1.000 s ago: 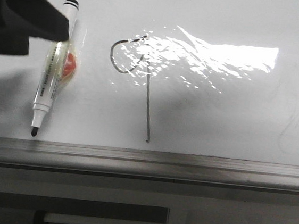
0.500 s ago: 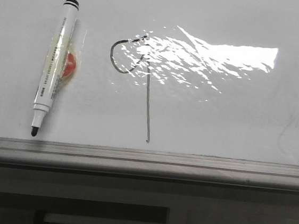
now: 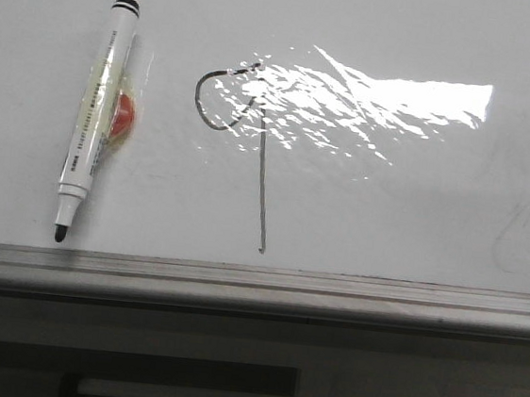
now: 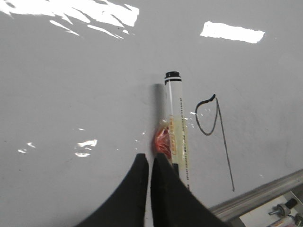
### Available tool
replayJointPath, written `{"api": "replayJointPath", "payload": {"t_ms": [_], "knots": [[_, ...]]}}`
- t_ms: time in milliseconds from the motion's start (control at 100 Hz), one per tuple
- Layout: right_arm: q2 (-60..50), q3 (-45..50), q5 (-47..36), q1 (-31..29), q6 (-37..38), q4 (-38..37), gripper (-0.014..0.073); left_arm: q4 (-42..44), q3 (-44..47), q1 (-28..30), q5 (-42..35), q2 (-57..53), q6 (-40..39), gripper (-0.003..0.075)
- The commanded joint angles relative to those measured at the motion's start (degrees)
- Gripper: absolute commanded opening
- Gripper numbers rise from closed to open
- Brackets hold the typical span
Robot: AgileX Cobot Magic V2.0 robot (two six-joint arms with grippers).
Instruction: Write number 9 on whiteboard
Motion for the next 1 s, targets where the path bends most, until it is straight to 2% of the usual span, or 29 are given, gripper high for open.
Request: {"api": "replayJointPath", "payload": {"t_ms": [0,990], "knots": [[0.29,-1.44,-4.76,-0.11,-0.38,-0.57,-0.0062,1.93,-1.61,0.09,-3.56,0.02,0.11,-0.002],[0.29,-1.44,-4.76,-0.11,-0.38,-0.57,-0.0062,1.93,-1.61,0.09,-2.27,0.02,0.11,-0.002]]}}
